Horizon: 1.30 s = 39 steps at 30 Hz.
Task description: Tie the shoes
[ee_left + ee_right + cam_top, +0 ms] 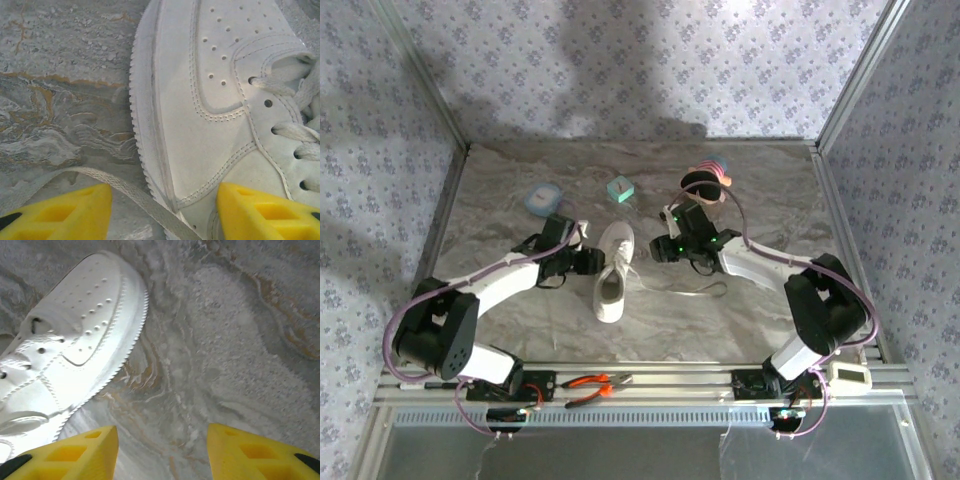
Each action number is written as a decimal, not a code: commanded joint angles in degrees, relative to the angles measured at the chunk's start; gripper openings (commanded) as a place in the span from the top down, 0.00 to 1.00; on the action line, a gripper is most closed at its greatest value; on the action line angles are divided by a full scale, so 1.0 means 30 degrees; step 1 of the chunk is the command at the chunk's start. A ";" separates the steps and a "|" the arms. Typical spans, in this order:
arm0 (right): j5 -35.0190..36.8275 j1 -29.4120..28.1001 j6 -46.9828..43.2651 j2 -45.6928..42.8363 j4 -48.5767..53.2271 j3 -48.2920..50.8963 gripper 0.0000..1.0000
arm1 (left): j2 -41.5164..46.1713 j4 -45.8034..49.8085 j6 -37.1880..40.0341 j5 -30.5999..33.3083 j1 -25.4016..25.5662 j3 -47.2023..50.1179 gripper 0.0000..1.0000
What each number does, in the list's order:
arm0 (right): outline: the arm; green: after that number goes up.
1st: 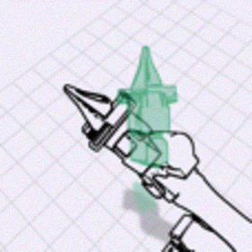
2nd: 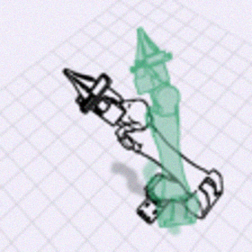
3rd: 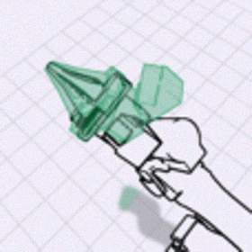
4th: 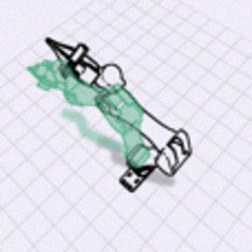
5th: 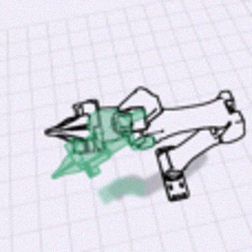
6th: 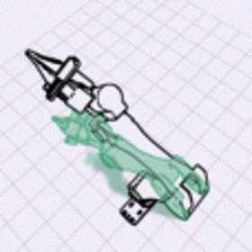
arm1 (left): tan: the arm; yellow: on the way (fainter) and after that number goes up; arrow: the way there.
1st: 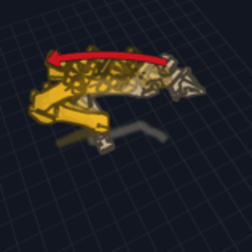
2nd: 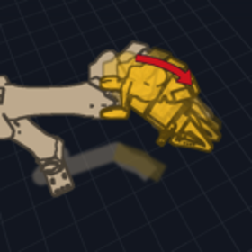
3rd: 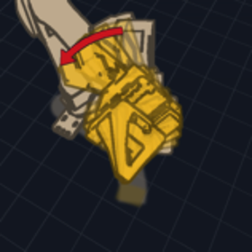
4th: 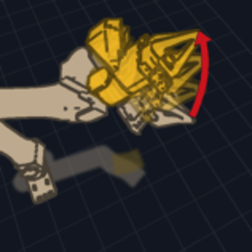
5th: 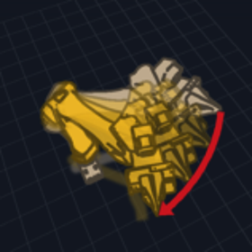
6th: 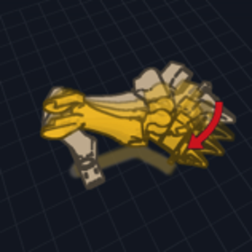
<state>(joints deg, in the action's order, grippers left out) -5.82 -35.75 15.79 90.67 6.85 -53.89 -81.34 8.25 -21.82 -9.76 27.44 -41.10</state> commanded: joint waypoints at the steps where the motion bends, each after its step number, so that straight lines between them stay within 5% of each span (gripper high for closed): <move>1: 0.0821 0.0077 0.1190 -0.0640 0.2407 -0.0803 0.49 | 0.0117 0.1305 -0.0503 0.0712 0.1014 -0.0583 0.41; 10: 0.4661 0.1326 0.4505 -0.2098 1.0232 -0.1299 0.36 | 0.2404 0.7930 -0.1401 0.7608 -0.0981 -0.1624 0.31; 17: 0.4707 0.2944 0.5458 -0.3205 1.1367 0.1375 0.26 | 0.3653 0.7806 -0.2108 0.4294 -0.4737 0.1164 0.28; 29: 0.4129 0.4068 0.5894 -0.2819 1.0236 0.3392 0.27 | 0.0590 0.7952 -0.2147 0.3141 -0.4900 0.0960 0.35; 35: 0.3707 0.3884 0.6074 -0.1334 0.9412 0.3389 0.31 | 0.0379 0.8196 -0.1895 0.3096 -0.4840 0.0656 0.56; 37: 0.3673 0.3691 0.6076 -0.1160 0.9290 0.3373 0.39 | 0.0989 0.8427 -0.1739 0.3107 -0.4840 0.0527 0.66; 39: 0.3823 0.3556 0.6017 -0.1075 0.9273 0.3488 0.57 | 0.1899 0.8923 -0.1492 0.3136 -0.4840 0.0128 0.80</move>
<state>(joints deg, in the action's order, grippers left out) 5.80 -24.47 33.15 86.00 35.09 -44.27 -79.00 33.30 -26.81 2.33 12.47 -38.63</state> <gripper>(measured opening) 0.474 0.232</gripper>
